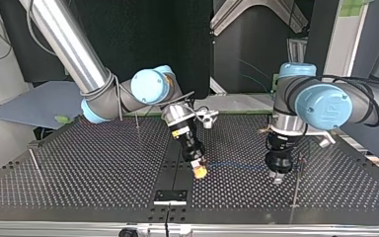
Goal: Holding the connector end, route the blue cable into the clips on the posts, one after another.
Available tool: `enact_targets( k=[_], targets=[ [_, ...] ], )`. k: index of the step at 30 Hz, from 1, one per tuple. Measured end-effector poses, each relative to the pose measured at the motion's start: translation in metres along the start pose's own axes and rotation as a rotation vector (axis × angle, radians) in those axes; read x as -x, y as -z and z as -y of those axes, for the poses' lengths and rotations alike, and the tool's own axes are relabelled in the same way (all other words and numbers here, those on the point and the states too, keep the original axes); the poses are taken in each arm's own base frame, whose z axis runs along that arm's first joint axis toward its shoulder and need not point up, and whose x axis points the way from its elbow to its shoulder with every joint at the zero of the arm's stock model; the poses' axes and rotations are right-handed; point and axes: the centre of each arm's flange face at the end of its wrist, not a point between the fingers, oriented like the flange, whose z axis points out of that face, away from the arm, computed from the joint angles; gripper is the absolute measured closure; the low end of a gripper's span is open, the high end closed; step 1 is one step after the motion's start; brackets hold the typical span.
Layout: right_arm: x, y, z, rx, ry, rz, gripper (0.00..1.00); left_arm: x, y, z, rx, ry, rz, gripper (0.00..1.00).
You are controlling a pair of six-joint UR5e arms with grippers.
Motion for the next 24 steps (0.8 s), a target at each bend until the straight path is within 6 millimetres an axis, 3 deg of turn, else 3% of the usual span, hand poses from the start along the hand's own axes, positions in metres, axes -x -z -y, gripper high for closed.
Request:
enact_targets(
  k=[1,24],
  targets=[
    [0.0000,0.0000,-0.0001,0.000,0.000,0.000,1.00,0.0001,0.0002,0.0001,0.002,-0.003,0.000,1.00],
    [0.0005,0.0003,-0.0028,-0.001,-0.001,0.005,1.00,0.0023,0.0041,0.0075,0.001,-0.012,0.006,1.00]
  ],
)
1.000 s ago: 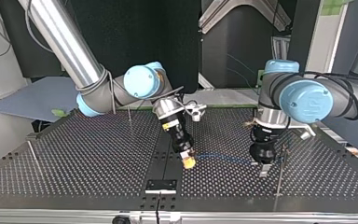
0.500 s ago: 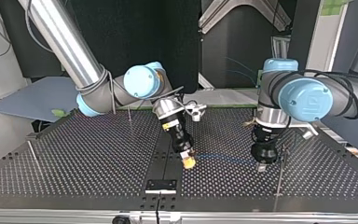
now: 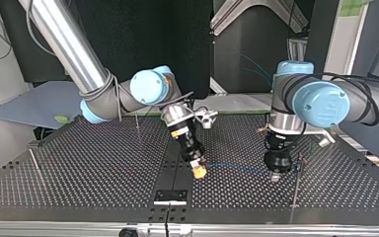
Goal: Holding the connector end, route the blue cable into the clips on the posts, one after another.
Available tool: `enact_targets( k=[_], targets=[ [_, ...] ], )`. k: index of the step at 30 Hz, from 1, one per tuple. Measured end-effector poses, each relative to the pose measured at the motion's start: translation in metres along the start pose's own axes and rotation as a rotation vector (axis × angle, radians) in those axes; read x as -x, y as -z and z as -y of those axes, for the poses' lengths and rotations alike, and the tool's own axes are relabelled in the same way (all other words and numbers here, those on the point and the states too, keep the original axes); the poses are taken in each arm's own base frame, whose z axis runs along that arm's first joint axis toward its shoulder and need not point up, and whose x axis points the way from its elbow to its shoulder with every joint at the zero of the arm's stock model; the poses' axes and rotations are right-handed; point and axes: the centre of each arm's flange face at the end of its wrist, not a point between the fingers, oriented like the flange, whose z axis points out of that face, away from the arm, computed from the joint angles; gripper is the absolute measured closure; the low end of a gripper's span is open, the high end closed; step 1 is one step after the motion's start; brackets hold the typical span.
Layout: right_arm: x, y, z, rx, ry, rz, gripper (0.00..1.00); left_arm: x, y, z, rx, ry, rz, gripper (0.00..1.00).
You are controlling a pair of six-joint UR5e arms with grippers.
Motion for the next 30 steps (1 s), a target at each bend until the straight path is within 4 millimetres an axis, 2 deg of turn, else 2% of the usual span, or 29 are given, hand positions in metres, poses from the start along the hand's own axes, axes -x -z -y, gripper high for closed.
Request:
enact_targets(
  k=[23,30],
  targets=[
    [0.001,0.000,-0.001,0.001,-0.001,0.004,1.00,-0.004,0.006,0.006,0.032,0.018,-0.022,1.00],
    [0.009,0.005,-0.007,0.011,0.000,0.020,1.00,-0.013,0.007,0.015,0.030,0.026,-0.048,1.00]
  ],
)
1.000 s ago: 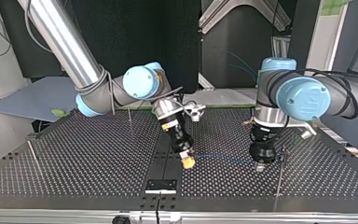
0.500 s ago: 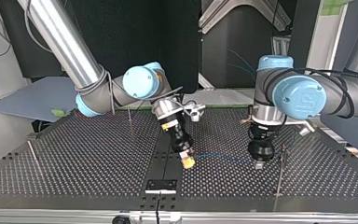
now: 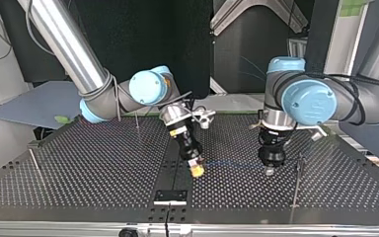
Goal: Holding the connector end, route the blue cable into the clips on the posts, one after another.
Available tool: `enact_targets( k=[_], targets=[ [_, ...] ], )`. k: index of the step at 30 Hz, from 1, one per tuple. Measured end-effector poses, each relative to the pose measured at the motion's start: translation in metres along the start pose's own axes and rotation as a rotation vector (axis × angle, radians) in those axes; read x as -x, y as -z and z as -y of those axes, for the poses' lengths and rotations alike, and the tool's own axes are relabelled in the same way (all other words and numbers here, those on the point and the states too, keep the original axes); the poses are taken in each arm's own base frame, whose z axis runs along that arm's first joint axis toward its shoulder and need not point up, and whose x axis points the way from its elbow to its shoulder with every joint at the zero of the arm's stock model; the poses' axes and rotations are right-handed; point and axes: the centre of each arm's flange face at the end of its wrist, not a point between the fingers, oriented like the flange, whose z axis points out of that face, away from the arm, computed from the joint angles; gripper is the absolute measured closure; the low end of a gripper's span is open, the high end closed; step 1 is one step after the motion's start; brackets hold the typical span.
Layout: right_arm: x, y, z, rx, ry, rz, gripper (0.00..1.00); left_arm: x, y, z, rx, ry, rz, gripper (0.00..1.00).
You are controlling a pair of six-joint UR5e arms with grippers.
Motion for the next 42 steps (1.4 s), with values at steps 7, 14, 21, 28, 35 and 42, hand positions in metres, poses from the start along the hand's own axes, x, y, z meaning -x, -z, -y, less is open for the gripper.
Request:
enact_targets(
  k=[7,14,21,28,35,42],
  targets=[
    [0.013,0.007,-0.006,0.010,0.004,0.028,1.00,-0.027,-0.006,0.010,-0.004,-0.007,-0.058,1.00],
    [0.028,0.012,-0.011,0.017,0.002,0.054,1.00,-0.040,-0.006,0.018,0.012,-0.010,-0.080,1.00],
    [0.051,0.024,-0.020,0.037,-0.001,0.099,1.00,-0.071,-0.007,0.026,0.012,-0.029,-0.153,1.00],
    [0.072,0.036,-0.025,0.050,-0.007,0.143,1.00,-0.096,-0.002,0.032,-0.004,-0.012,-0.166,1.00],
    [0.100,0.050,-0.028,0.070,-0.009,0.192,1.00,-0.115,-0.002,0.042,-0.023,-0.022,-0.187,1.00],
    [0.120,0.067,-0.038,0.109,-0.007,0.234,1.00,-0.144,-0.006,0.051,-0.031,-0.038,-0.229,1.00]
  ],
)
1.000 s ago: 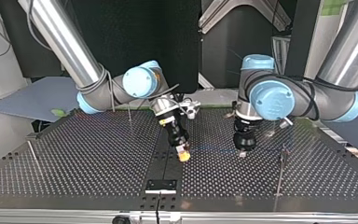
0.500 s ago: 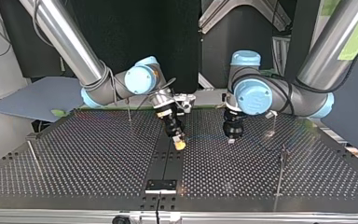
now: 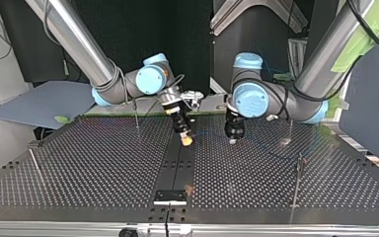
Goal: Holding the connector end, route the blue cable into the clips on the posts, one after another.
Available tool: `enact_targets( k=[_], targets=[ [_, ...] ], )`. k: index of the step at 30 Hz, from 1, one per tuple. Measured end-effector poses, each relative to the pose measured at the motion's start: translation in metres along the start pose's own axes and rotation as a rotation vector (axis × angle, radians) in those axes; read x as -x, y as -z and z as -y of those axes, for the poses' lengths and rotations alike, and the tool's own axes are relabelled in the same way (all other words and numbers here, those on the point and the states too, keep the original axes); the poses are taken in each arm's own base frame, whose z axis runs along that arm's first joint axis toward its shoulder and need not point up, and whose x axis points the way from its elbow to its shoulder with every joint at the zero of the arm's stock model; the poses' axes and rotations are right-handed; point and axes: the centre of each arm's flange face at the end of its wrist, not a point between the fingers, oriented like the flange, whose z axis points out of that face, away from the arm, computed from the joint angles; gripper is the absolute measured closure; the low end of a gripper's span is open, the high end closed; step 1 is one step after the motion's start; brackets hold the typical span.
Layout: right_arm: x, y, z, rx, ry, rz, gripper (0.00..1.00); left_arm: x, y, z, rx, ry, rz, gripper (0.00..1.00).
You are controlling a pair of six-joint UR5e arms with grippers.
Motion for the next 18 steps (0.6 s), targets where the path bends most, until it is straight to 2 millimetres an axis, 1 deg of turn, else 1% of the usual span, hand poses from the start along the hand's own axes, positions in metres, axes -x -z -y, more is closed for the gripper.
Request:
enact_targets(
  k=[4,11,14,18],
  targets=[
    [0.009,0.005,-0.004,0.016,0.000,0.018,1.00,-0.005,0.000,0.003,0.008,0.002,0.002,1.00],
    [0.032,0.019,-0.015,0.053,-0.001,0.046,1.00,-0.012,0.003,0.011,0.011,0.013,0.016,1.00],
    [0.041,0.024,-0.020,0.066,-0.001,0.051,1.00,-0.022,0.003,0.016,0.006,0.008,0.007,1.00],
    [0.052,0.031,-0.027,0.079,-0.002,0.058,1.00,-0.043,0.000,0.025,0.004,-0.014,-0.029,1.00]
  ],
)
